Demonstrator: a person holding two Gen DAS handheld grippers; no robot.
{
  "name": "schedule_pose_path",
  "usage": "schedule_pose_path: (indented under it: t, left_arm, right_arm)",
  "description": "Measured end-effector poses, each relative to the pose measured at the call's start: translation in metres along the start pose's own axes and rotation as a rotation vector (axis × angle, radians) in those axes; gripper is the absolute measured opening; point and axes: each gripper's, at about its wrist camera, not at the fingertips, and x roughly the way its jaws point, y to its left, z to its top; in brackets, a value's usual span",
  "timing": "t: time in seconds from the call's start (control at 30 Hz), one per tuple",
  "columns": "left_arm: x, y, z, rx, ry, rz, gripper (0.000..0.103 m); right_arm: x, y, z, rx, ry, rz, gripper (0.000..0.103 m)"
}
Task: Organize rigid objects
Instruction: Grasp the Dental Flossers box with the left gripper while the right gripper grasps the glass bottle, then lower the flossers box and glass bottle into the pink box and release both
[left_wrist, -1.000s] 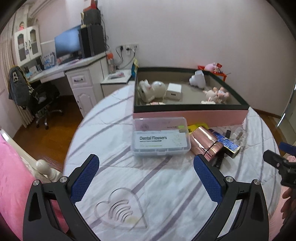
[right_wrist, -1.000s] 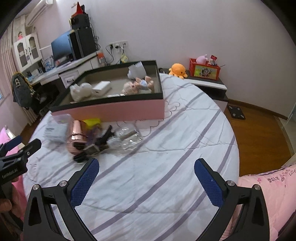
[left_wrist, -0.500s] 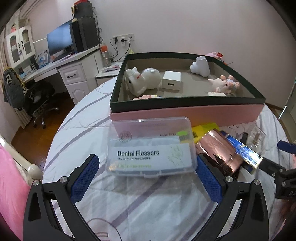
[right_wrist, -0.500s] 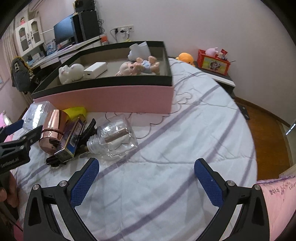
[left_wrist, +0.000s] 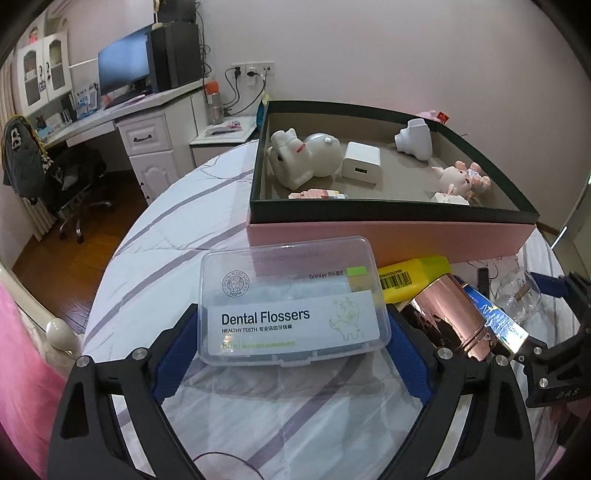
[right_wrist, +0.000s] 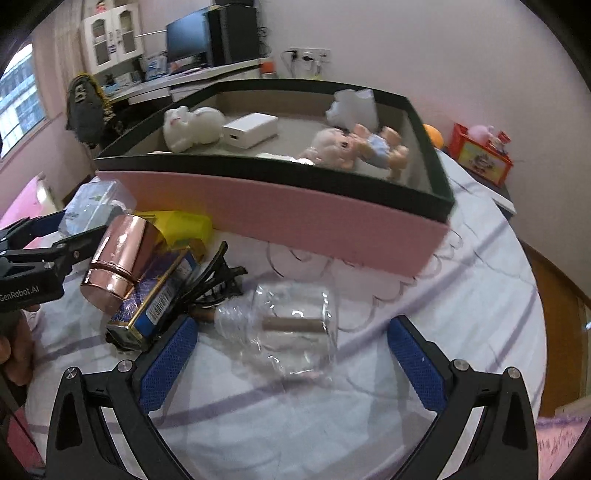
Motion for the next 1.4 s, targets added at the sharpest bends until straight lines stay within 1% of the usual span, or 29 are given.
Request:
schedule_pose_path:
  t: [0.03, 0.13, 0.2, 0.27, 0.4, 0.53, 0.8, 1.0, 1.2, 1.4]
  left_arm:
    - [0.000, 0.001, 0.000, -0.001, 0.000, -0.001, 0.094]
    - [0.000, 0.002, -0.001, -0.006, 0.002, -0.004, 0.094]
    - [-0.001, 0.003, -0.003, -0.006, 0.001, 0.000, 0.094]
    - [-0.002, 0.002, -0.004, -0.002, 0.000, 0.003, 0.094]
    - [-0.005, 0.003, -0.006, 0.002, -0.002, 0.005, 0.094]
    - [-0.011, 0.004, -0.009, 0.005, -0.012, 0.005, 0.094]
    - [-0.039, 0.009, -0.013, 0.017, -0.053, 0.004, 0.094]
    - [-0.065, 0.013, -0.005, 0.017, -0.107, -0.001, 0.094]
    - [-0.081, 0.008, 0.003, 0.038, -0.148, -0.011, 0.094]
    - [-0.093, -0.003, 0.026, 0.065, -0.208, -0.020, 0.094]
  right_arm:
    - [0.002, 0.001, 0.001, -0.008, 0.002, 0.008, 0.103]
    - [0.002, 0.000, 0.002, -0.013, -0.008, 0.050, 0.092]
    - [-0.001, -0.001, 0.002, -0.003, -0.018, 0.048, 0.077]
    - [-0.002, -0.003, 0.001, 0.011, -0.026, 0.053, 0.077]
    - [-0.007, 0.001, -0.003, 0.006, -0.034, 0.033, 0.077]
    - [-0.018, -0.002, -0.007, 0.046, -0.060, 0.038, 0.077]
    - [-0.047, 0.002, -0.012, 0.058, -0.094, 0.046, 0.077]
    - [-0.062, 0.007, -0.011, 0.058, -0.133, 0.048, 0.077]
    - [-0.077, 0.015, -0.006, 0.045, -0.175, 0.063, 0.077]
    - [-0.090, 0.014, 0.011, 0.042, -0.223, 0.082, 0.077]
